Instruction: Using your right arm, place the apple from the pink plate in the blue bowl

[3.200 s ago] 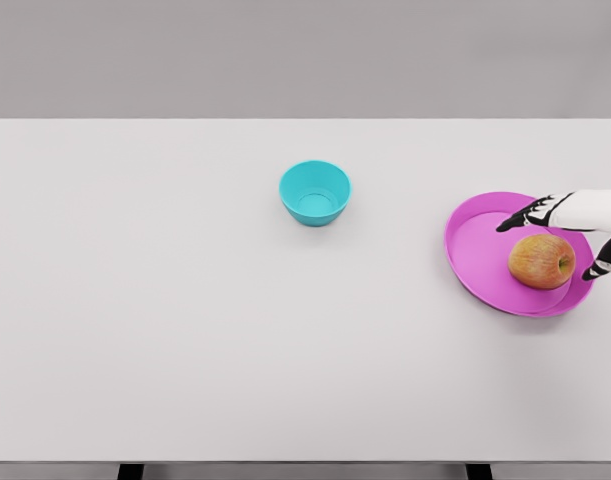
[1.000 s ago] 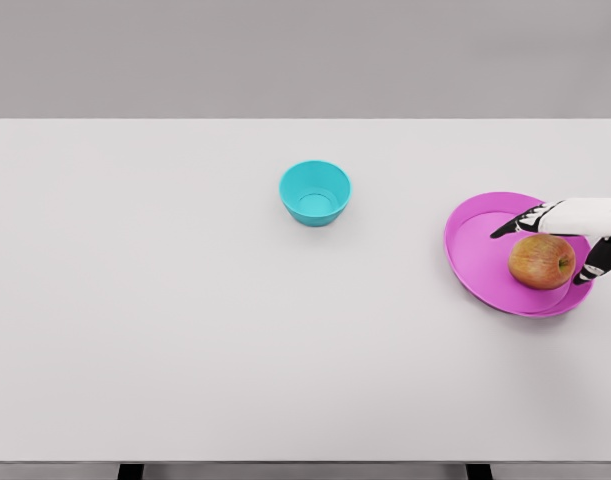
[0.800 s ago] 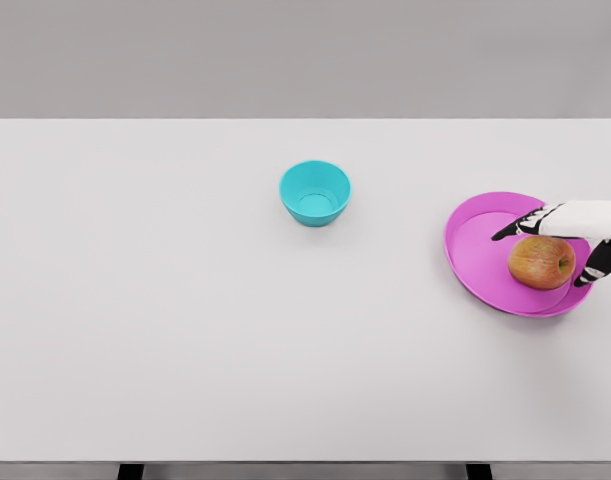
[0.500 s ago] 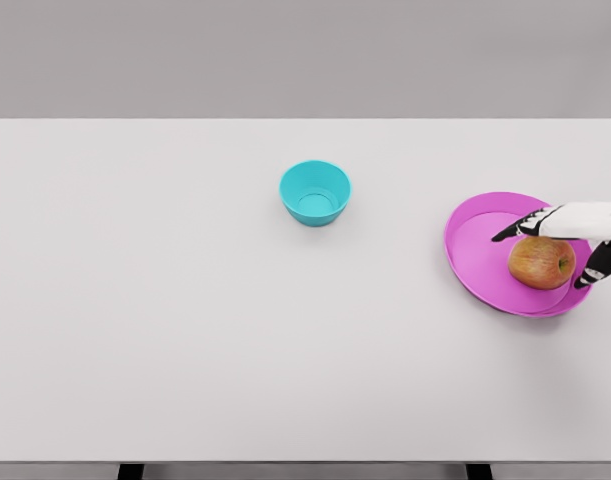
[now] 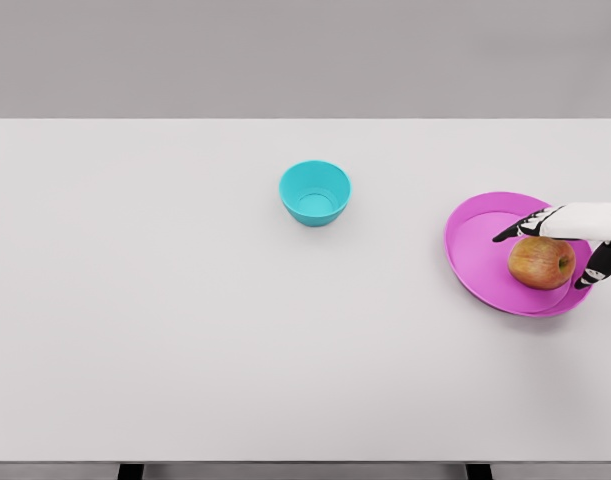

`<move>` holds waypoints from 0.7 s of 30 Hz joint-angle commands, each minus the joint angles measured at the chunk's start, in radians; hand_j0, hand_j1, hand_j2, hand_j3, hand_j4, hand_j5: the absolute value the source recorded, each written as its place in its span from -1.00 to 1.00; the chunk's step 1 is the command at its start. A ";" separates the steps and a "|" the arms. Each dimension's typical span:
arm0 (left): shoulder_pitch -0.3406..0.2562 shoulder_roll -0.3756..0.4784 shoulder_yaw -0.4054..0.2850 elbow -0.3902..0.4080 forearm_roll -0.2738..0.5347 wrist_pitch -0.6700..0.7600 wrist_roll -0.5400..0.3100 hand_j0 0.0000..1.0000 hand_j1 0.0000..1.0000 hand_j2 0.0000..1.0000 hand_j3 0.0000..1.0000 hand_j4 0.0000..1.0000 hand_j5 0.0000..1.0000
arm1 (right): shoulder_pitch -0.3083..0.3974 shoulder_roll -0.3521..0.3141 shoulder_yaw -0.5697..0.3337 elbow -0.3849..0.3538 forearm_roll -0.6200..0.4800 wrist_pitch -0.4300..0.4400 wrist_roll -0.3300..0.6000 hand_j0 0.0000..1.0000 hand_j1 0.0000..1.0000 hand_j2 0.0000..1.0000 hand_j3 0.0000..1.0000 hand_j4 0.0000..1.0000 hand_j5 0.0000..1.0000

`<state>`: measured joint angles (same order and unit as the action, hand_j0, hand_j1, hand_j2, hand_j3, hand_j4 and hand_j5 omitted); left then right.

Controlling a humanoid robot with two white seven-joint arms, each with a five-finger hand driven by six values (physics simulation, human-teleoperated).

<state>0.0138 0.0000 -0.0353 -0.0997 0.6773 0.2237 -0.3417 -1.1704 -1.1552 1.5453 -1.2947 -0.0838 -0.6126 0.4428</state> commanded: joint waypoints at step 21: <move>0.000 0.000 0.000 0.000 0.001 0.000 0.000 1.00 1.00 1.00 1.00 1.00 1.00 | 0.005 0.012 -0.001 0.002 -0.005 0.002 0.010 0.92 0.92 0.92 0.92 0.92 0.92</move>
<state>0.0138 0.0000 -0.0353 -0.0997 0.6773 0.2238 -0.3417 -1.1658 -1.1482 1.5458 -1.2931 -0.0834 -0.6126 0.4502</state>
